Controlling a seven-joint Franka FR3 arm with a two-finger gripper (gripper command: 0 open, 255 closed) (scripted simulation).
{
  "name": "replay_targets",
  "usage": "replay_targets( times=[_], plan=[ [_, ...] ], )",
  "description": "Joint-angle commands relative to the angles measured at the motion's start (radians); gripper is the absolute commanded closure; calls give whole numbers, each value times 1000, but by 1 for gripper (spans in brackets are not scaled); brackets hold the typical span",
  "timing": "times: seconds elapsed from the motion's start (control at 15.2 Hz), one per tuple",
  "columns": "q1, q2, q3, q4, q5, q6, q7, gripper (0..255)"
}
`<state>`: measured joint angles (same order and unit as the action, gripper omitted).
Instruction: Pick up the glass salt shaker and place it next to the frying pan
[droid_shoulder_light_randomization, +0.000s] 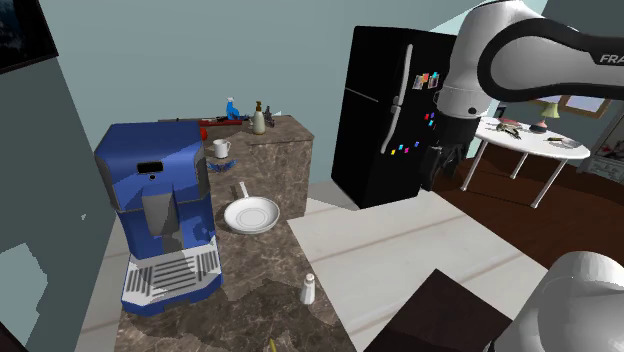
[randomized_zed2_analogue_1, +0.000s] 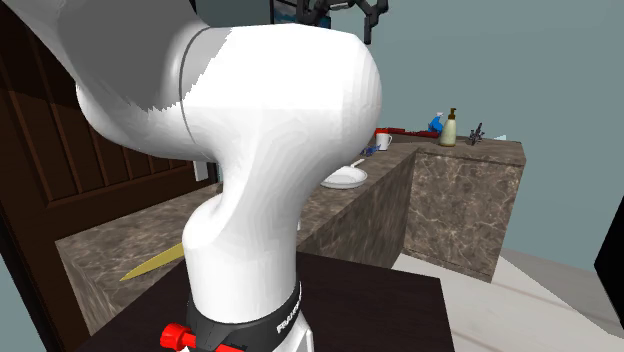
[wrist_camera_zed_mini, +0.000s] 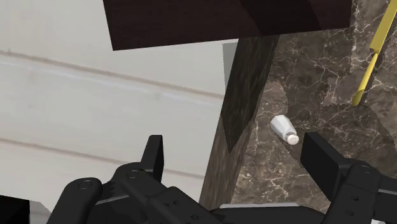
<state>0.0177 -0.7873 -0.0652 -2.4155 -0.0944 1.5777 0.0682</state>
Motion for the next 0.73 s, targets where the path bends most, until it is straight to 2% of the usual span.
replay_targets(
  times=[0.0,0.33,0.66],
  plan=[
    [0,0,0,0,0,0,0,0],
    [13,-6,24,-166,35,202,61,0],
    [34,43,54,-299,71,428,119,0]
  ],
)
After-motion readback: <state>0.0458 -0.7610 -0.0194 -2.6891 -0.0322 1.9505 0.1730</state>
